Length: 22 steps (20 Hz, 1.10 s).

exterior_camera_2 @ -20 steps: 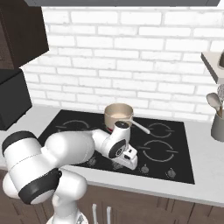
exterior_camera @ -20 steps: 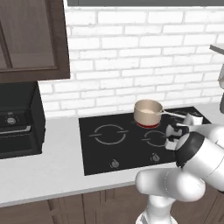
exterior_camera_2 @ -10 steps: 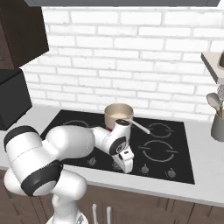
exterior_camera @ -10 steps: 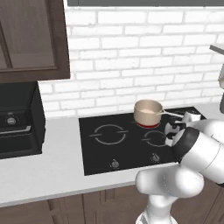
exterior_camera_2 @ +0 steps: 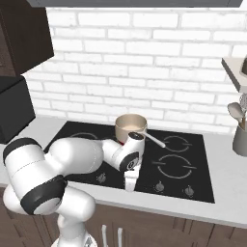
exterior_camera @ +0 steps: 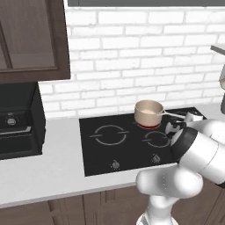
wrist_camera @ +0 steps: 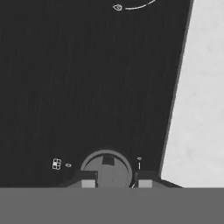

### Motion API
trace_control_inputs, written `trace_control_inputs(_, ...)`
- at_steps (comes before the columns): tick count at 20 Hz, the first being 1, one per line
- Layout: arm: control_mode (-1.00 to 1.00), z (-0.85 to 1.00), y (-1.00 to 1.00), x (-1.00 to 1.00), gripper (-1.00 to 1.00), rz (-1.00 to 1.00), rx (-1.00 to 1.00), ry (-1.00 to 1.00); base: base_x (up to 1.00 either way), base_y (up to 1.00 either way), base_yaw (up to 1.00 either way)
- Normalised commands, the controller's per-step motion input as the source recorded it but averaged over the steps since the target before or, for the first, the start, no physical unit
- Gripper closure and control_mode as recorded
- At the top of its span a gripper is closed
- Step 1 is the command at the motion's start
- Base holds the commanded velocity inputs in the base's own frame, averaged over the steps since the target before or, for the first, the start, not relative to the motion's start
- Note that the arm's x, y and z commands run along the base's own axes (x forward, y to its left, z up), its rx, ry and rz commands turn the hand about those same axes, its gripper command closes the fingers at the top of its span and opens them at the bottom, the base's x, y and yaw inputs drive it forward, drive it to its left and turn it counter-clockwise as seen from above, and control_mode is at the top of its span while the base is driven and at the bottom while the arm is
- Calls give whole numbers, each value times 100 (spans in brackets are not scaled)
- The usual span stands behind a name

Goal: Turn off the rear center burner of the stove.

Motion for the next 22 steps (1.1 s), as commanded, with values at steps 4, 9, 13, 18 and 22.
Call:
trace_control_inputs(4,-100,-17,3,0,100,-75,0,0,0,0,0)
trace_control_inputs(9,-100,-18,5,0,100,-78,0,1,0,0,0)
trace_control_inputs(13,-100,-19,1,0,100,-83,0,1,0,0,0)
trace_control_inputs(18,-100,-18,0,0,100,-87,0,0,0,0,0)
trace_control_inputs(22,-100,-18,0,0,100,-89,0,0,0,0,0)
